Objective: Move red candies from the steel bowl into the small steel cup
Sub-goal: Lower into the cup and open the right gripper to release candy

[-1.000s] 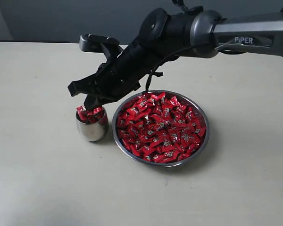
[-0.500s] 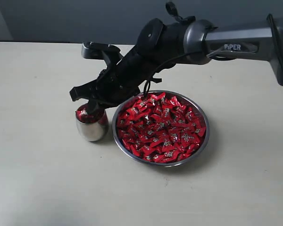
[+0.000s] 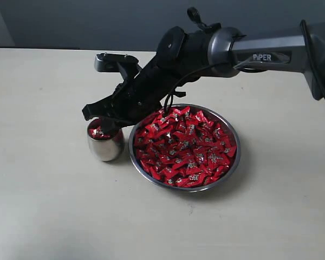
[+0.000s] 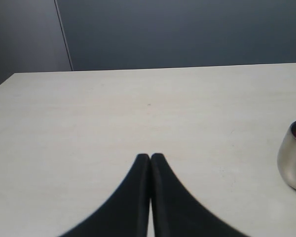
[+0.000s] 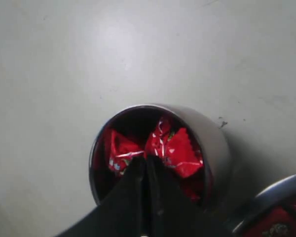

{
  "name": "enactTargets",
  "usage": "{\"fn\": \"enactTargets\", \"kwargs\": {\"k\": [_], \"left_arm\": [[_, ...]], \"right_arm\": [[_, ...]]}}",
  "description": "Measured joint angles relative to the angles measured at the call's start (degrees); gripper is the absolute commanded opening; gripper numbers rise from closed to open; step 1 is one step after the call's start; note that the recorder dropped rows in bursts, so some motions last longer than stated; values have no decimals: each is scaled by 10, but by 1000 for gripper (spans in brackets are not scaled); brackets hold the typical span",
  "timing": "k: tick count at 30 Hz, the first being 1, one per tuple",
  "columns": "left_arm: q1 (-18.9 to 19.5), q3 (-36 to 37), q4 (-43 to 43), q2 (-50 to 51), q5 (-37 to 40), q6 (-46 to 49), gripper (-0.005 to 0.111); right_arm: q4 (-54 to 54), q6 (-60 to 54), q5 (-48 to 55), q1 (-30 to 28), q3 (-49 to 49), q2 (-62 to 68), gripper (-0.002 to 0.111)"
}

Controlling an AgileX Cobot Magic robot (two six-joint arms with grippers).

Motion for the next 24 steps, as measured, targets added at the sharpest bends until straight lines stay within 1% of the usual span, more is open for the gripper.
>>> {"fn": "enactTargets", "kwargs": {"k": [4, 10, 13, 17, 24], "left_arm": [[0, 0, 0, 0, 0, 0, 0], [0, 0, 0, 0, 0, 0, 0], [0, 0, 0, 0, 0, 0, 0], [0, 0, 0, 0, 0, 0, 0], [0, 0, 0, 0, 0, 0, 0]], "right_arm": [[0, 0, 5, 0, -5, 0, -1], [-5, 1, 33, 0, -52, 1, -1], [-32, 19, 43, 0, -65, 1, -1], [-76, 39, 63, 0, -64, 1, -1], [-85, 49, 73, 0, -64, 1, -1]]}}
